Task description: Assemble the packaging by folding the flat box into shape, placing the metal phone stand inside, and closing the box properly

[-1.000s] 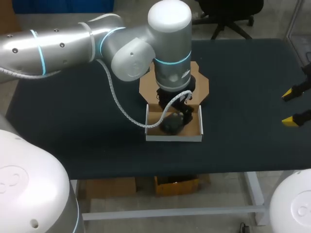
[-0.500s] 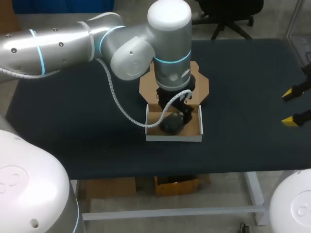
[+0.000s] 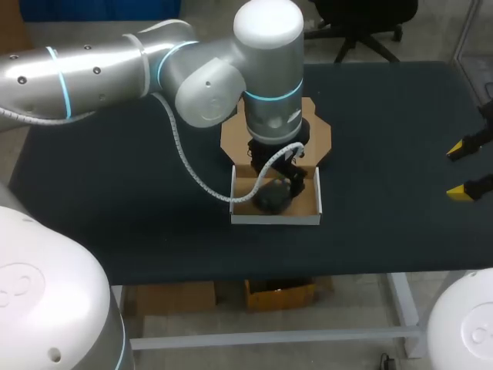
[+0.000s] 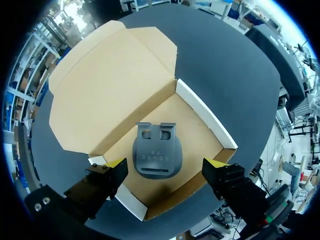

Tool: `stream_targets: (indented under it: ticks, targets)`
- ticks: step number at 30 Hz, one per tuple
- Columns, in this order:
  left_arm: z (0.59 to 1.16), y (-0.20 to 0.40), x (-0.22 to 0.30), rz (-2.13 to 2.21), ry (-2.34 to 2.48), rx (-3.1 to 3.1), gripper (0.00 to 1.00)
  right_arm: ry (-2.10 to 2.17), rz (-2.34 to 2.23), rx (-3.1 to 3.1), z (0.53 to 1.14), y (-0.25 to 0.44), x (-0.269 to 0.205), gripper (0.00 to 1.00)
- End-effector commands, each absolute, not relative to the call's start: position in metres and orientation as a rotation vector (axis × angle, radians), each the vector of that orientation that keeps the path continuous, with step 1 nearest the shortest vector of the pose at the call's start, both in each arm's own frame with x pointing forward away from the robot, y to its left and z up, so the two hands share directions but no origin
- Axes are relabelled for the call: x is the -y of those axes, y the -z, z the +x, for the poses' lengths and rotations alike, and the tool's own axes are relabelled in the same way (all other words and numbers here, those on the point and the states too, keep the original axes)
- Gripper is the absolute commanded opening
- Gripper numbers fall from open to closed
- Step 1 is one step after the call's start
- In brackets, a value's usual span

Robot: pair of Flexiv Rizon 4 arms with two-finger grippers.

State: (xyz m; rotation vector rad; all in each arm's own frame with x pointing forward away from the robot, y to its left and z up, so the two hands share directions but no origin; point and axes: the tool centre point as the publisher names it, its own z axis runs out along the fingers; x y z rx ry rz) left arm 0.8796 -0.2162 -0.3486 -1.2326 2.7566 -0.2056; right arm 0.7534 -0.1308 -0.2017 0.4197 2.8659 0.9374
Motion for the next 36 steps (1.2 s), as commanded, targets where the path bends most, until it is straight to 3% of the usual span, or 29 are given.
stream_targets:
  ticks: [1,36]
  targets:
    - [0.879,0.348,0.216,-1.231,0.204,-2.753,1.00,-0.940,0.418,-2.866,0.753,0.201,0.131,1.00]
    - [0.869,0.367,0.225,-1.895,0.232,-2.435,1.00,-0.940,0.418,-2.866,0.753,0.201,0.131,1.00]
